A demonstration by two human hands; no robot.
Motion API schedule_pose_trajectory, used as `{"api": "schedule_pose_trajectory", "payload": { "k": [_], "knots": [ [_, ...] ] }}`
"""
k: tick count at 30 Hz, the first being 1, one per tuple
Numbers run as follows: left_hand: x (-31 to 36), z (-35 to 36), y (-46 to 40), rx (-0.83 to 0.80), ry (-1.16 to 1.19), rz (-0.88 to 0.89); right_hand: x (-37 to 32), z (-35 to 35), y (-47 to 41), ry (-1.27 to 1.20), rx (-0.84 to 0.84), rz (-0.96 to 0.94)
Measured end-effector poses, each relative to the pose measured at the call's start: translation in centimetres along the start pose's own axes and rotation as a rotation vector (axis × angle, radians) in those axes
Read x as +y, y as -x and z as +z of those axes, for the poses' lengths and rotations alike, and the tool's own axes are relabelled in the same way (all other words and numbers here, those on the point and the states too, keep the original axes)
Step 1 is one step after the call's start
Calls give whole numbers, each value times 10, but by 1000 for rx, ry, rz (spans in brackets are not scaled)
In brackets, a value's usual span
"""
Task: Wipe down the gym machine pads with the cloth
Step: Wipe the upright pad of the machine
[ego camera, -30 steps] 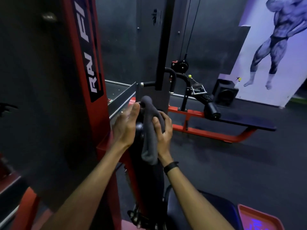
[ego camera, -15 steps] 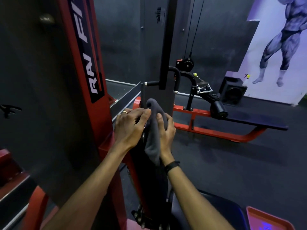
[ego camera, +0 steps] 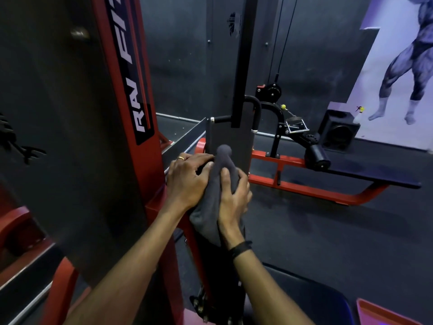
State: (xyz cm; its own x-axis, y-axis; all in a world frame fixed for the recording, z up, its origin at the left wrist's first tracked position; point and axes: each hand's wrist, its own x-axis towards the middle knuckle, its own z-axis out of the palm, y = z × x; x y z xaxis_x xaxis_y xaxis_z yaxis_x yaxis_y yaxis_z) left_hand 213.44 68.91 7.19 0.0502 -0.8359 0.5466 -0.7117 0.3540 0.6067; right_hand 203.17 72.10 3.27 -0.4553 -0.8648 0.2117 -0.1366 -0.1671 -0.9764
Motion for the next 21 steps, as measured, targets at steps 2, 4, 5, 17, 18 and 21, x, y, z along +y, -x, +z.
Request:
{"api": "schedule_pose_trajectory", "payload": {
  "k": [2, 4, 5, 17, 18, 21],
  "knots": [
    [3, 0, 1, 9, 18, 9, -4, 2, -18, 11, -24, 6],
    [5, -1, 2, 8, 9, 16, 4, 5, -34, -15, -37, 56],
    [6, -1, 1, 2, 2, 16, 13, 6, -40, -24, -35, 85],
    [31, 0, 18, 60, -187, 76, 22, -11, 31, -32, -36, 178],
    [36, 0, 22, 58, -222, 83, 15, -8, 24, -29, -38, 141],
    [41, 2, 28, 5, -223, 71, 12, -5, -1, -23, -45, 85]
  ]
}}
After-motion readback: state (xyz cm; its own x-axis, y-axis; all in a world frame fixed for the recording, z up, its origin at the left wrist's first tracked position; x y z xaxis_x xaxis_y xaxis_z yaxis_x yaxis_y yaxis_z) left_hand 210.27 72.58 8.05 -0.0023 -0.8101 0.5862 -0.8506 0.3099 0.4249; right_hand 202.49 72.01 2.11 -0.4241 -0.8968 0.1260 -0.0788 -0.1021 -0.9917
